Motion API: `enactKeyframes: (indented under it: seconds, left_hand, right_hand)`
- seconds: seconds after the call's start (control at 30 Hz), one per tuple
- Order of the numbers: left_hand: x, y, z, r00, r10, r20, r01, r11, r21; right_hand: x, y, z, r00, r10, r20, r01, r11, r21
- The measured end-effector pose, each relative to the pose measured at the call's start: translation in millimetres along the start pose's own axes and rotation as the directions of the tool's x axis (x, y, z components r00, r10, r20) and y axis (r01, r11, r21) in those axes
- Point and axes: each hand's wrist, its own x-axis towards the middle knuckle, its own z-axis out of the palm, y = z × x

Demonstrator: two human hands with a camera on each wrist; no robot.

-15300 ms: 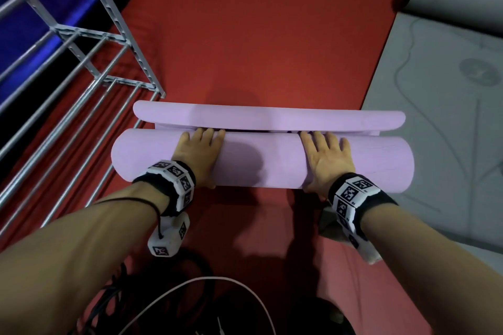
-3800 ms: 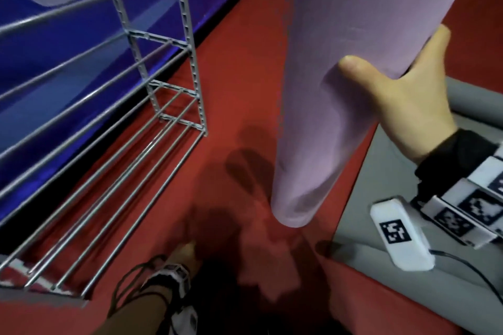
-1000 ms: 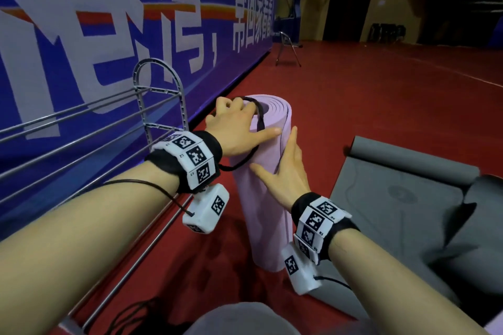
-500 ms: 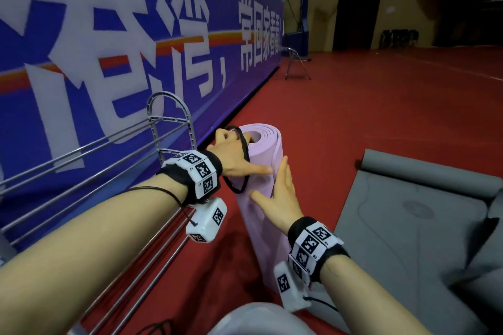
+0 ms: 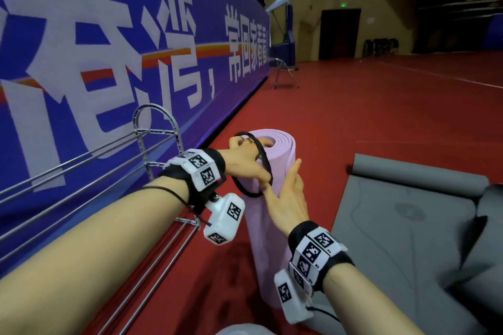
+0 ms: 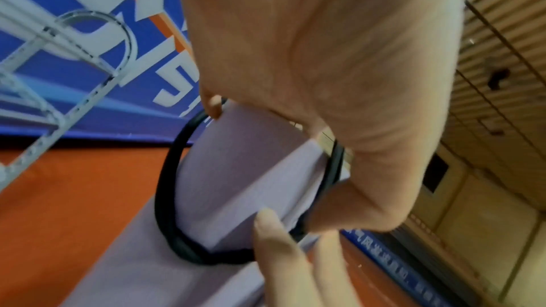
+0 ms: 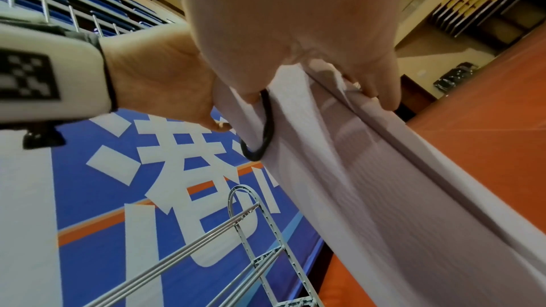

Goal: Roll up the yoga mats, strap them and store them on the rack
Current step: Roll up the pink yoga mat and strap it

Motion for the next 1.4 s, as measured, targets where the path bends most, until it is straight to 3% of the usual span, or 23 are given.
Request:
enactKeyframes:
  seconds: [0.1,0.23,0.37,0.5,0.6,0.73,0.87,0.97,1.1,1.27,1.4]
  left_hand:
    - [1,-4,-3,1.0,-0.031,-0.001,0.031,0.994,-0.101]
    - [12,0,7,0.983,-0.081,-0.165,0.09,0.995,0.048]
    - [15,3,21,0.929,-0.198,-0.312,0.198,0.98,-0.032]
    - [17,4,24,0.907,-0.218,-0.359,0.219,0.975,-0.039]
    - [16,1,29,0.908,-0.184,-0.377,0.184,0.982,-0.035]
    - [5,-2,37,0.901,-0.068,-0.428,0.053,0.997,-0.048]
    - [5,-17,40,0.894,0.059,-0.444,-0.1,0.992,-0.071]
    - [8,-31,38,0.899,0.177,-0.4,-0.215,0.975,-0.051]
    - [12,-52,32,0.857,0.306,-0.416,-0.353,0.935,-0.04]
    - [21,-67,26,0.848,0.383,-0.366,-0.426,0.904,-0.041]
    - [23,-75,26,0.829,0.434,-0.351,-0.482,0.874,-0.058]
  right_hand:
    - [4,-1,1,0.998,-0.026,-0.065,0.024,0.999,-0.037]
    - [9,-5,1,0.971,-0.134,-0.199,0.105,0.983,-0.149]
    - [11,-10,4,0.961,-0.151,-0.234,0.123,0.984,-0.129]
    - [14,-6,-8,0.956,-0.132,-0.263,0.118,0.991,-0.066]
    - [31,-6,-32,0.952,-0.01,-0.307,0.025,0.999,0.045]
    - [68,-15,-61,0.948,-0.018,-0.317,0.043,0.997,0.071]
    - [97,-29,-75,0.974,0.047,-0.222,0.015,0.963,0.269]
    - [112,-38,-72,0.987,0.042,-0.157,-0.008,0.978,0.209]
    - [128,-46,-67,0.999,0.044,0.018,-0.045,0.991,0.126]
    - [141,-44,-55,0.989,0.106,0.104,-0.117,0.987,0.114]
    - [135,-43,-57,0.929,0.188,0.32,-0.239,0.962,0.128]
